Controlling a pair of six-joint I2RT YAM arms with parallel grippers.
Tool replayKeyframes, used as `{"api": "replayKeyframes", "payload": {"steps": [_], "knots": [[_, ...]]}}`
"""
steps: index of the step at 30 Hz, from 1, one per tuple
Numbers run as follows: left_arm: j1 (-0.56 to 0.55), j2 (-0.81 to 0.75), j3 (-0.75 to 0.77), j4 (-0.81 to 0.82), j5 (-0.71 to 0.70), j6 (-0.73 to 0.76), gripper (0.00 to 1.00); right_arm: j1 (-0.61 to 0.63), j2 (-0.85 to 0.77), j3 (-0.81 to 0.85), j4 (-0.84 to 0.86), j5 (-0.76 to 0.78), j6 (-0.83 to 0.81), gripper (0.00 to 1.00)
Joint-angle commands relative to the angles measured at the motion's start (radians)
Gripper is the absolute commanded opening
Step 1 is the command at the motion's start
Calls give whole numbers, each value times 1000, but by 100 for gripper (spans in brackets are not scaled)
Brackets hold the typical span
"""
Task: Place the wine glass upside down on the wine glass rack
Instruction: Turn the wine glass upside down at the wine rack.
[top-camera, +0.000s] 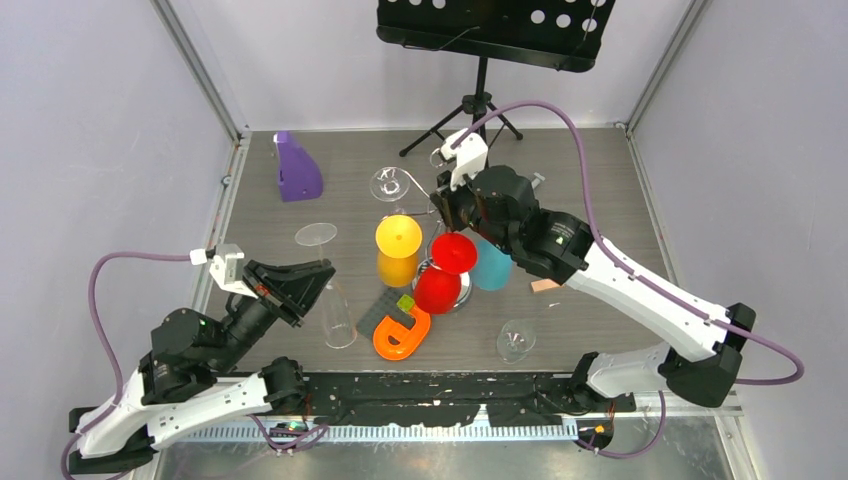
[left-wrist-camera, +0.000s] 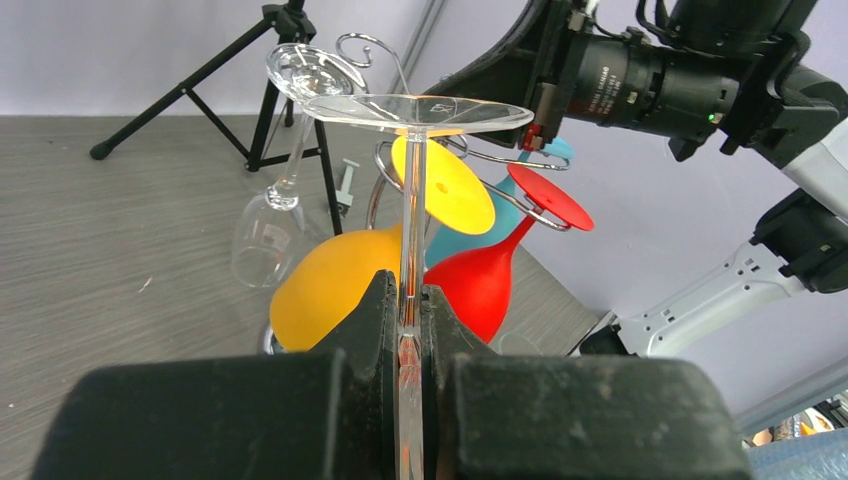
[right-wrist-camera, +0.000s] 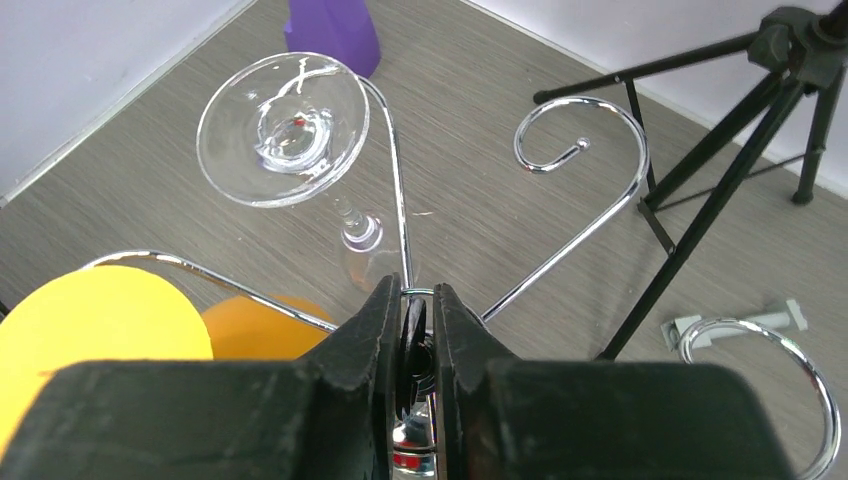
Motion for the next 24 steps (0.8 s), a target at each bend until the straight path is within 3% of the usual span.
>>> {"api": "replayKeyframes", "payload": {"steps": [1,8,14,24], "knots": [[-2,-15,-17,38,-36,-11,0,5,-79,-68,98,-126,-151,6],[-3,-29,-35,27,-41,-22,0,-54,-143,-143,158,-278,-215,6],[-2,-36,-43,28,-55,3,0,-198,-155,-157,197,-573,-230,5],[-3,-94,-91,60,-120,56,0,-283,-67,-47,68,-997,-436,5]]}}
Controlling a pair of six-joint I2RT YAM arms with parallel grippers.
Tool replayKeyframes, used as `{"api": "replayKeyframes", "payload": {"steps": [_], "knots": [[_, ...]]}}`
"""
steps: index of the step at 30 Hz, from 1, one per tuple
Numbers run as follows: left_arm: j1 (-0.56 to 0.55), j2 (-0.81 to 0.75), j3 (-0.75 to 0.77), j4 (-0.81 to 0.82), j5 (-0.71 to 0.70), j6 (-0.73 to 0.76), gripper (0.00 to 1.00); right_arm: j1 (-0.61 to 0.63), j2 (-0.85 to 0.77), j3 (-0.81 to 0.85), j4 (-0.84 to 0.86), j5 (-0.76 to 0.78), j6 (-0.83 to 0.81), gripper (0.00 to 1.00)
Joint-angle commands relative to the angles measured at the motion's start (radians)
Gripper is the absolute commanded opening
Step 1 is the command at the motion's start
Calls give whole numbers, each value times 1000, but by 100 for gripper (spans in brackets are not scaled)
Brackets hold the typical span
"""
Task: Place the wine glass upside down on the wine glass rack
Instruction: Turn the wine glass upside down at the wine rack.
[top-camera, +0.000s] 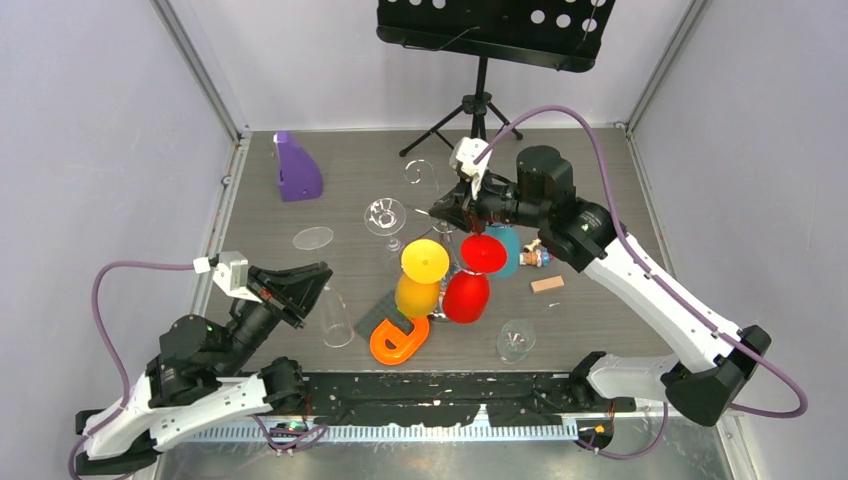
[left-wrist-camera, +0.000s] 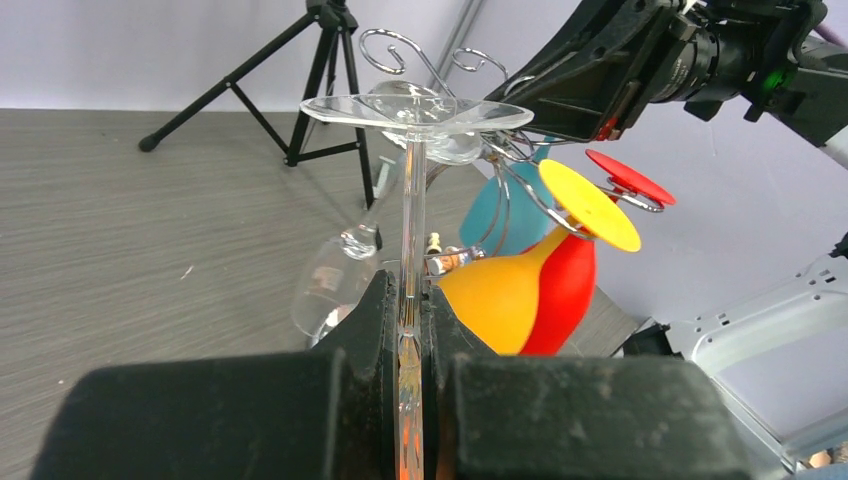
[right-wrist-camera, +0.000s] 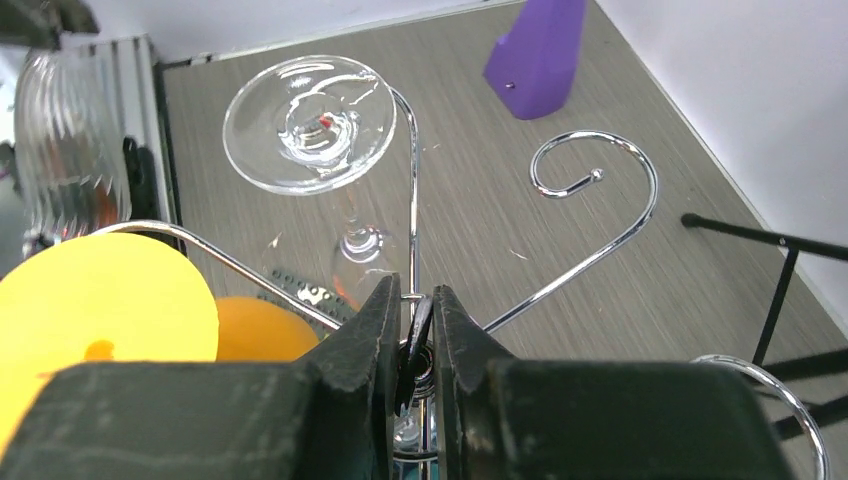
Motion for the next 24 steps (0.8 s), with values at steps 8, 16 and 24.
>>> {"api": "replayKeyframes", "payload": {"steps": [8,16,24], "knots": [[-3,-96,-63,112,-76,88,0,-32,65,136,-199,-397,-405,5],[-3,-27,-31,129,-36,196,0,-38,147,256,-452,-482,-630,5],[-2,-37,-115,282,32,340,0,-43,192,310,-564,-522,-717,5]]}}
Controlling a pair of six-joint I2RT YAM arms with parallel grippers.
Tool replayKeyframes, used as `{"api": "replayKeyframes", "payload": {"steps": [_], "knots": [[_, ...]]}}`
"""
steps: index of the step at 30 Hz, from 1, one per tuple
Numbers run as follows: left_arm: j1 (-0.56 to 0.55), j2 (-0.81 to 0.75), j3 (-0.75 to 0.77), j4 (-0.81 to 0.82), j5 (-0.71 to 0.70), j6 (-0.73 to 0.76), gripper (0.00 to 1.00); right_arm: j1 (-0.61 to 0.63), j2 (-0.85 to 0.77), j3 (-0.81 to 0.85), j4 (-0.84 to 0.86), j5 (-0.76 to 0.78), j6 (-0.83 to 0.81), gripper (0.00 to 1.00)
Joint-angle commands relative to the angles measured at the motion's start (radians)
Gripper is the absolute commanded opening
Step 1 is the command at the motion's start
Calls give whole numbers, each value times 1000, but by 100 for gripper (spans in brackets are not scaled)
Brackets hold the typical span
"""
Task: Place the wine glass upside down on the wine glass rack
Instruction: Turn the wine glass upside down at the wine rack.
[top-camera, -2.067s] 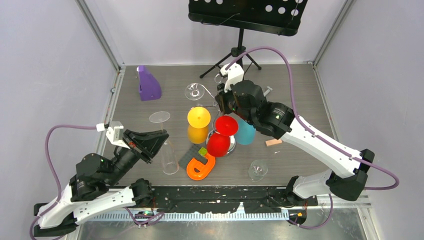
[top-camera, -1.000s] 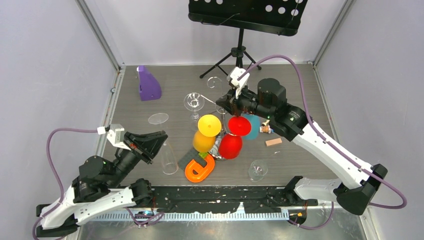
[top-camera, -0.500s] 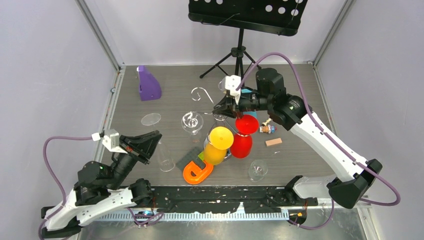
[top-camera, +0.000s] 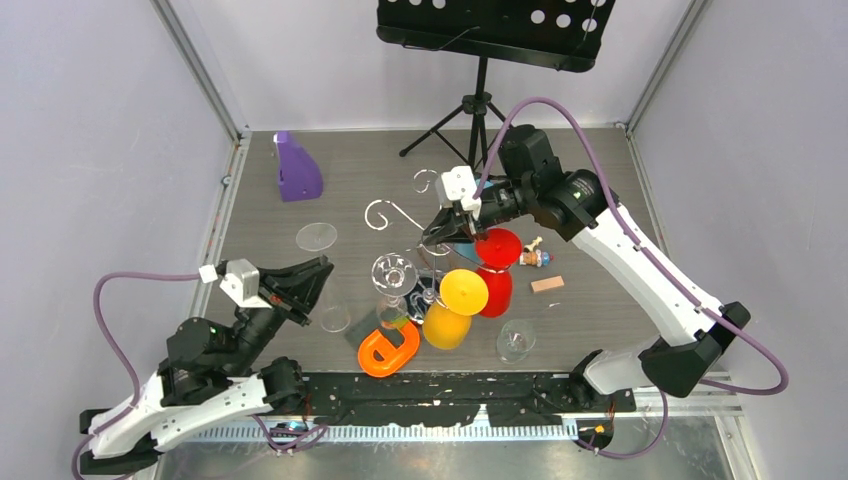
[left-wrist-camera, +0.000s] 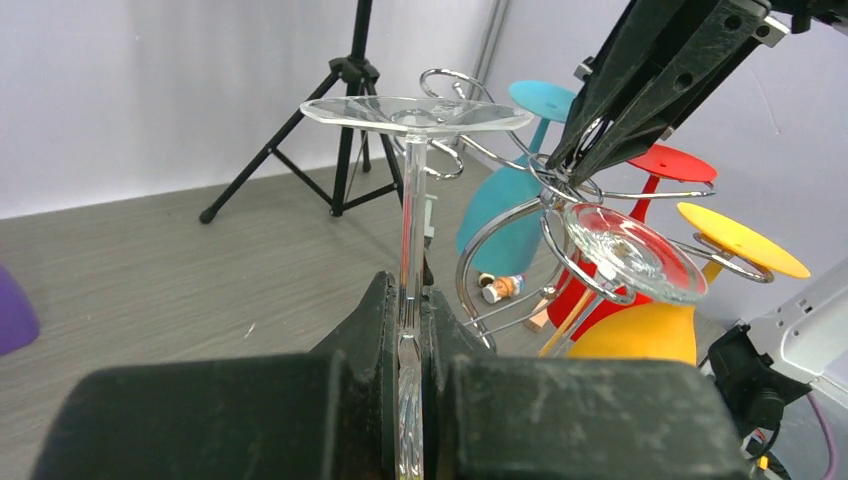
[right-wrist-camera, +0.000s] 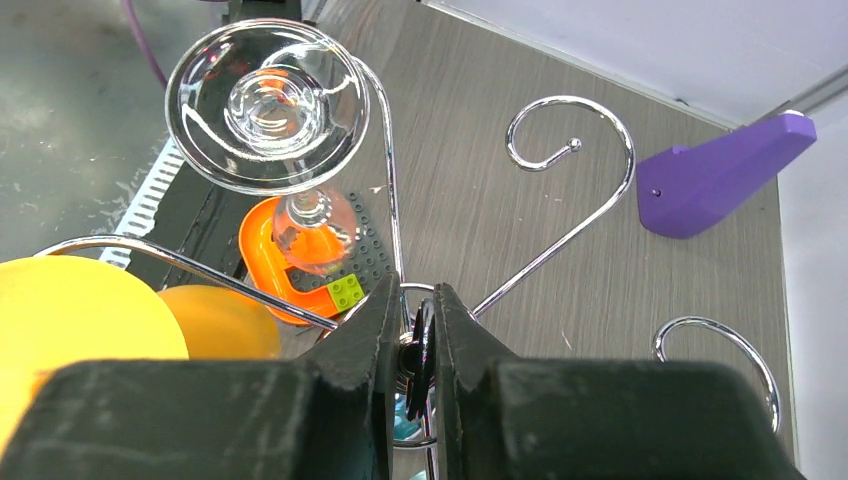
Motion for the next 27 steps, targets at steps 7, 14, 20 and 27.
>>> {"api": "replayKeyframes", "payload": {"steps": [7,14,20,27], "knots": [[-3,8,-214,477,126,347,0,-8,-8,-11,-86,1,-114,5],[-3,85,-275,697,182,490,0,-8,-4,-7,-85,-18,-103,5],[-3,174,-259,748,203,640,0,-9,-10,-11,-84,-20,-102,5],[50,218,-252,751,254,669,0,-8,-39,-30,-70,-16,-98,5]]}}
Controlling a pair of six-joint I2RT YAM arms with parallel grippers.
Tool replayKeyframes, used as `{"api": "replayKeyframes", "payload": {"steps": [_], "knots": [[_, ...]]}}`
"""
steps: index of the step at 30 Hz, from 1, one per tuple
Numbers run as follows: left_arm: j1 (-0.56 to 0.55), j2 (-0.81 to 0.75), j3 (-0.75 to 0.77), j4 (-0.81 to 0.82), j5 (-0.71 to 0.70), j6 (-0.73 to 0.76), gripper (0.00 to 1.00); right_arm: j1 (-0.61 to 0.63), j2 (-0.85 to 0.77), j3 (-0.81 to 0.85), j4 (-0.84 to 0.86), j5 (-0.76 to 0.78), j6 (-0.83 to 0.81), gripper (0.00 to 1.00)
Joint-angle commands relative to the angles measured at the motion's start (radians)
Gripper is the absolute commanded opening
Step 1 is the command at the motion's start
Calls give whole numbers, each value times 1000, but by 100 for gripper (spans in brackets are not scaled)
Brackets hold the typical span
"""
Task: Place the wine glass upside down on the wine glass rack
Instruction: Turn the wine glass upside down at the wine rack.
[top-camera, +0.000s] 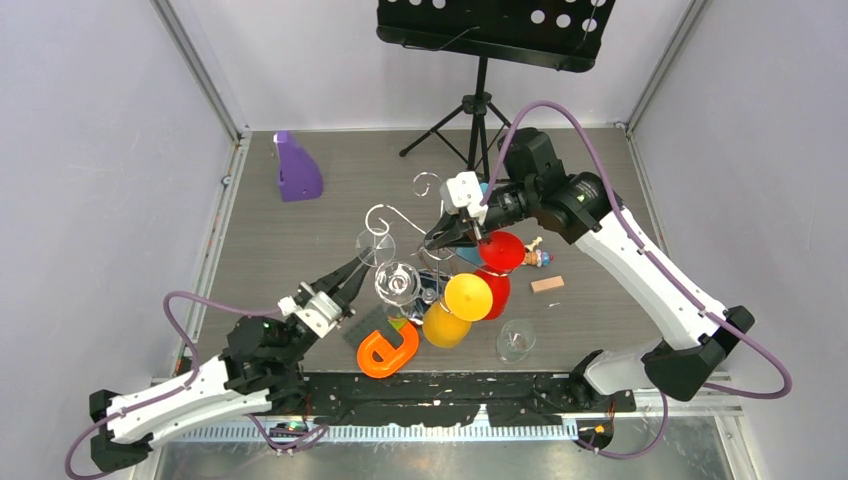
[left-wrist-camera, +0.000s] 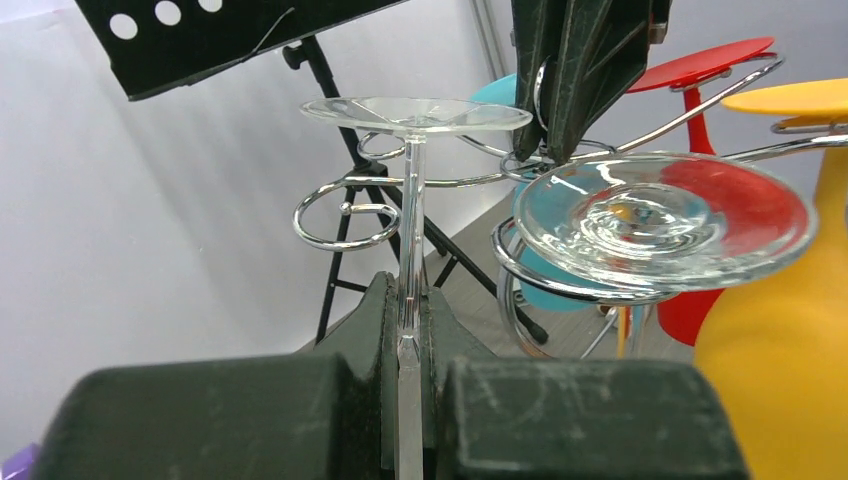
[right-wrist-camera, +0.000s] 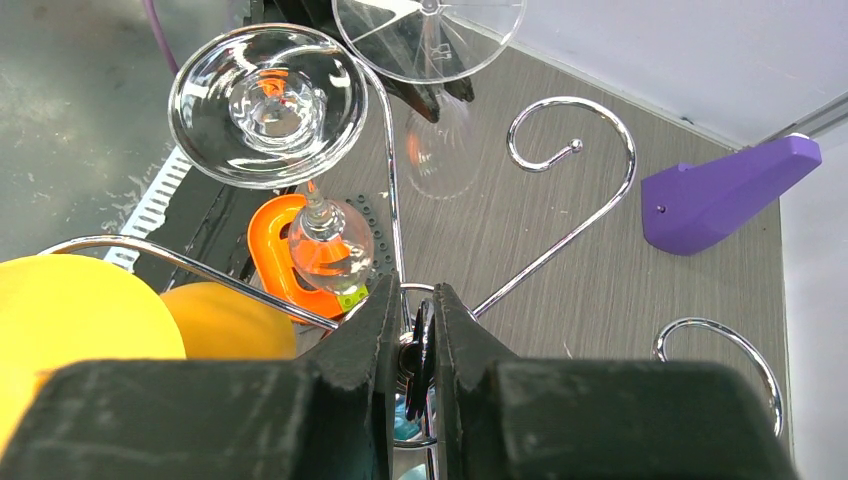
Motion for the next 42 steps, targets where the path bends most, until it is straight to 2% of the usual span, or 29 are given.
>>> {"api": "replayKeyframes", "payload": {"steps": [1,8,15,20,25,33,42], "knots": [[58,18,41,72,68,27,0,-6,-26,-21,-44,32,-43,5],[238,61,68,8,280,-108,0,-6,-42,-35,-32,38,-37,5],[276,111,112,-59,403,-134,0,-7,-42,-45,-24,41,-31,6],[295,154,112,-45,452,-157,0,-6,-43,-45,-23,41,-27,5],[365,211,127,-33,532,-198,0,-6,-48,-47,-24,41,-27,5],[459,266,113,92,520,-272,0,-6,-53,-57,-17,46,-26,5],[564,303,62,249,531,-438,0,-6,-61,-68,-8,72,-21,5]]}}
